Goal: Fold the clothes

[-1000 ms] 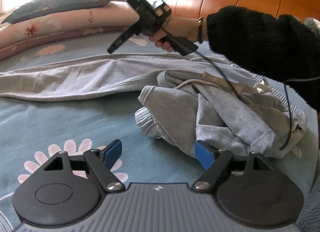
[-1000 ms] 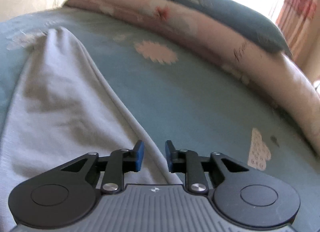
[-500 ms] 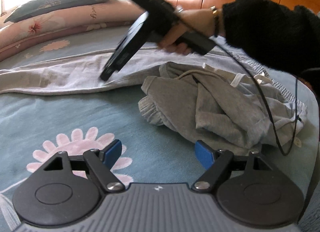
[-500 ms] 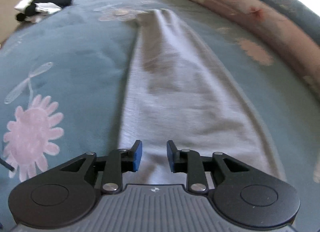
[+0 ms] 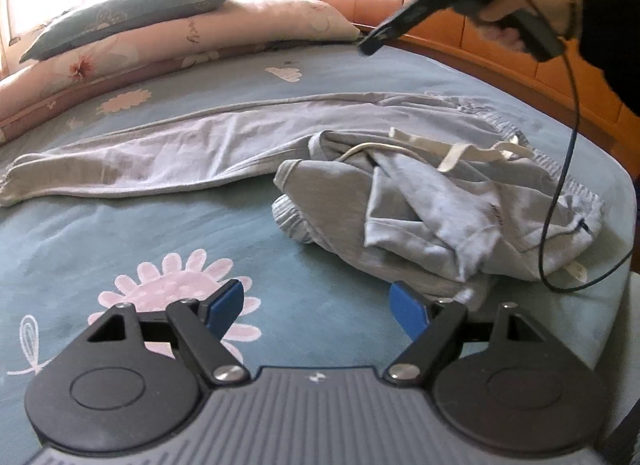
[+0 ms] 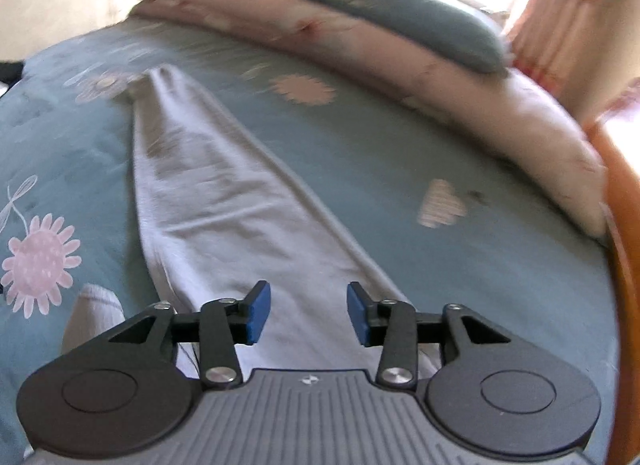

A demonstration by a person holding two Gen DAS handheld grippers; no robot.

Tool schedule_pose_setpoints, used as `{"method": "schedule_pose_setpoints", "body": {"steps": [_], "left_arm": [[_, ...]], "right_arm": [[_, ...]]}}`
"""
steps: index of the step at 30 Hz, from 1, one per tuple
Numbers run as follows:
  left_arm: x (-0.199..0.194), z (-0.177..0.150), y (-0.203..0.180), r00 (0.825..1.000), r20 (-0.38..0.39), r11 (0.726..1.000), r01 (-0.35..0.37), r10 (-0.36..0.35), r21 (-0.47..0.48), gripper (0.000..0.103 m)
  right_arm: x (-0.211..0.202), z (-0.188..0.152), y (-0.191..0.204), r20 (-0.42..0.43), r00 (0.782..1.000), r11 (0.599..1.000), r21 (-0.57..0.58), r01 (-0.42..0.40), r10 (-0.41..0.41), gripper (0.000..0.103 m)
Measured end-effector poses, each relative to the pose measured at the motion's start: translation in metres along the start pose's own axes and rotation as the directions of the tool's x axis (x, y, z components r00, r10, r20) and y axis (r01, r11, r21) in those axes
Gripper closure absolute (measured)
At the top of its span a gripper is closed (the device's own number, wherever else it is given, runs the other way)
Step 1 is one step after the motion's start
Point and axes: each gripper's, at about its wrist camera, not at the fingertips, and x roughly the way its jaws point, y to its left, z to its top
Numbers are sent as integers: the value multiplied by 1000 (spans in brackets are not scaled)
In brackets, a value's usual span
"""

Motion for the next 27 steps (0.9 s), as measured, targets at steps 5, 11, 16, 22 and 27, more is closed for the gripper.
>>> {"method": "schedule_pose_setpoints", "body": {"steps": [5,11,16,22,27], "left_arm": [[-11,0,-14,1000,-16,999,-26,26,23,22],[-21,0,-25,999,-22,998,-44,45,47,22],[-9,2,-20,997,-42,998,-58,59,26,21],[20,5,-19,996,-78,999,-35,38,34,21],[35,8,-22,996,-86,998,-29,33,49,21]], "right_arm": [[-24,-46,-16,-21,997,993,93,75,-73,50],[8,-104,-49,-84,994,939,329,99,-76,50],[31,-133,-104,-56,992,774,622,122,-111,50],[71,-163,-137,-116,978,703,681,205,-173,52],[95,-155,-139,-127,948,746,590,309,-293,51]]}}
